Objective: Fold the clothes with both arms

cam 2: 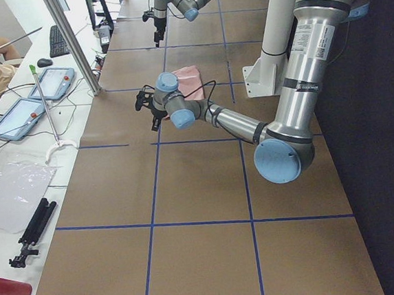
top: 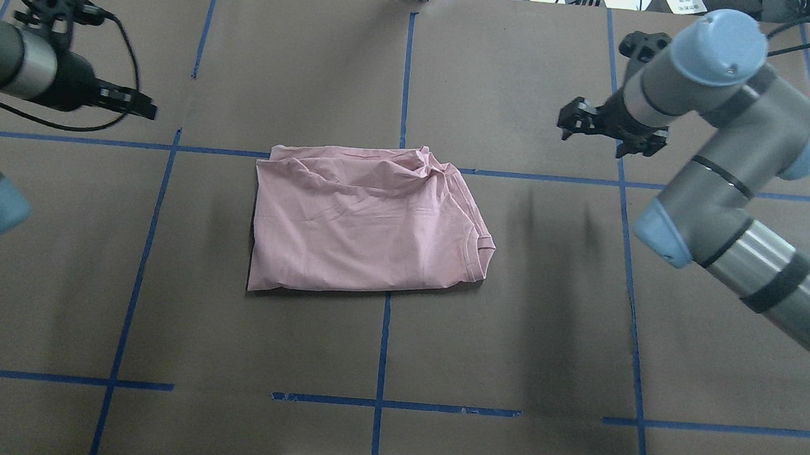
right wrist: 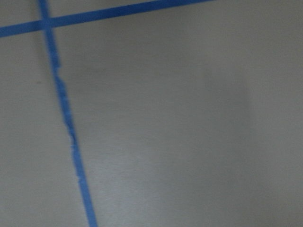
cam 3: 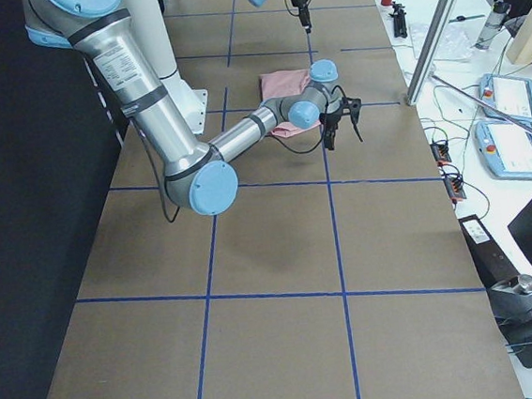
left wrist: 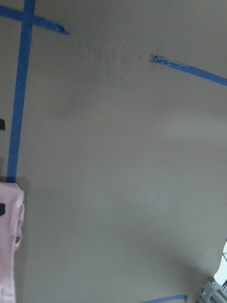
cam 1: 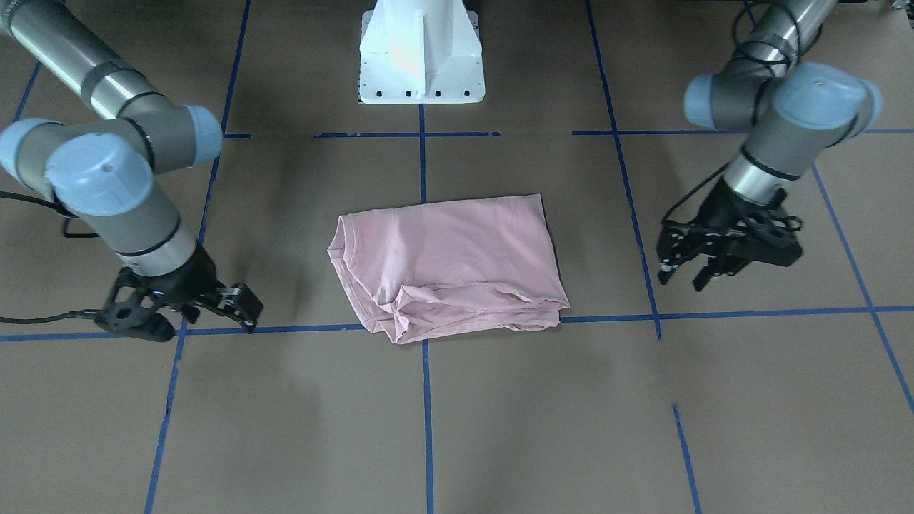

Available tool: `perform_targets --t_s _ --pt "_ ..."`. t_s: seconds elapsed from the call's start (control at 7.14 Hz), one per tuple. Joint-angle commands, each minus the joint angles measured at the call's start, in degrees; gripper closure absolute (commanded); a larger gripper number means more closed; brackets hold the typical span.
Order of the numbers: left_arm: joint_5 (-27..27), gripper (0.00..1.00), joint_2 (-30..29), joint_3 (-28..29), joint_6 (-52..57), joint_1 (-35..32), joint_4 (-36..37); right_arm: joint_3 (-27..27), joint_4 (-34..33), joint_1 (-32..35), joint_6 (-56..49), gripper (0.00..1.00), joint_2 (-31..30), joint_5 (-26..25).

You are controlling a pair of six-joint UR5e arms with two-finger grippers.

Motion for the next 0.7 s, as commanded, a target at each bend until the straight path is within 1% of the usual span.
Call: perform_targets --t_s 0.0,0.14,0.28,0.42,0.56 --pt "-8.40 0.37 6.50 0.93 24.16 -13.70 2.05 5.56 -0.46 9.65 -23.98 0.00 -14.72 8.48" --pt "-8.50 0.37 7.74 0.94 32.58 -17.22 5.37 7.31 -0.37 16.06 -29.81 0.00 -20.26 14.27" --pt "-8.58 0.36 8.36 0.68 42.15 -21.61 11.93 9.51 -0.55 21.52 -36.40 0.00 -25.71 19.03" --pt "-8.58 0.35 8.28 0.76 49.55 -26.70 18.43 11.44 -0.55 23.66 -40.29 0.00 -30.38 20.03" --pt "-8.67 0.06 7.58 -0.54 52.32 -30.23 25.90 11.72 -0.98 24.46 -42.50 0.00 -32.69 19.78"
